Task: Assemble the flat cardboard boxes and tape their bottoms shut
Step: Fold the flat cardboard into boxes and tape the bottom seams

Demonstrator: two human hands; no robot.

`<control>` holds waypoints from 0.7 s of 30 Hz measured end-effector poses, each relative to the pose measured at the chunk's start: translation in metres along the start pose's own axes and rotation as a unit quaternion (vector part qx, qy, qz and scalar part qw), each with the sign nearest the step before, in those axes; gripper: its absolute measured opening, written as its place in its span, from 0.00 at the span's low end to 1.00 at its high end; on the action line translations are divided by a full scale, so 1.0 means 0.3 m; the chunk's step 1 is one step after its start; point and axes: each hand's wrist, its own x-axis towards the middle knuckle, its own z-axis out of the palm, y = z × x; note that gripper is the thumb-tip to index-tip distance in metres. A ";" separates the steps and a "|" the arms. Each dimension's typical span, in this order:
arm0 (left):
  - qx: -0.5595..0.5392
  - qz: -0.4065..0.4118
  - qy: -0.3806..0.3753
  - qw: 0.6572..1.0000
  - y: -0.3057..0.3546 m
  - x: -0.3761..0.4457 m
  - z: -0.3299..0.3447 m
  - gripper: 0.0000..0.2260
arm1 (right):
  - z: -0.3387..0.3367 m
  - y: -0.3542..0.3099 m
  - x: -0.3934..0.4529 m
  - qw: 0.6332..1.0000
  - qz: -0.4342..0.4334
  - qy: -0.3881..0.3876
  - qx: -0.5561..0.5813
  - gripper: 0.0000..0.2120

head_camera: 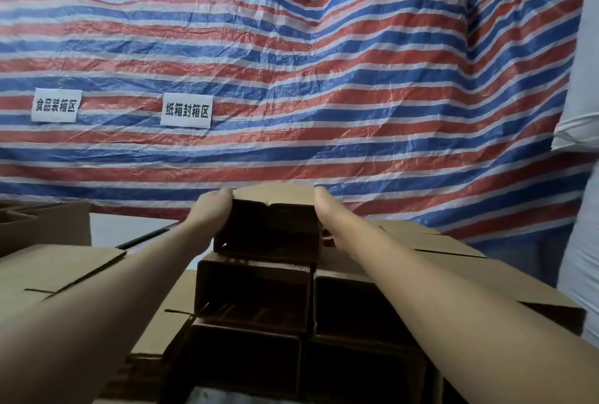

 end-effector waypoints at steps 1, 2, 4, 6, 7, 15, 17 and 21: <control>0.001 0.000 0.006 1.000 -0.015 0.002 0.009 0.16 | 0.004 0.013 0.007 1.000 0.007 0.006 -0.003 0.32; -0.002 0.000 0.012 1.000 -0.027 0.003 0.017 0.16 | 0.007 0.023 0.012 1.000 0.009 0.011 -0.002 0.33; -0.010 0.000 0.012 1.000 -0.035 0.001 0.027 0.19 | 0.007 0.035 0.012 1.000 0.013 0.012 0.007 0.35; -0.010 -0.007 0.013 1.000 -0.026 -0.003 0.027 0.25 | 0.001 0.034 0.007 1.000 0.016 0.010 0.018 0.37; -0.010 -0.011 0.021 1.000 -0.018 -0.009 0.022 0.28 | -0.002 0.031 0.003 1.000 0.017 0.008 0.020 0.38; 0.176 0.116 0.056 0.976 -0.102 -0.109 -0.210 0.16 | -0.096 0.034 -0.051 0.997 -0.012 0.076 -0.017 0.40; 0.254 0.138 0.052 0.956 -0.153 -0.138 -0.262 0.11 | -0.115 0.045 -0.077 0.993 -0.033 0.106 -0.044 0.38; 0.397 0.138 0.015 0.907 -0.250 -0.199 -0.303 0.16 | -0.131 0.061 -0.145 0.989 -0.050 0.129 -0.059 0.36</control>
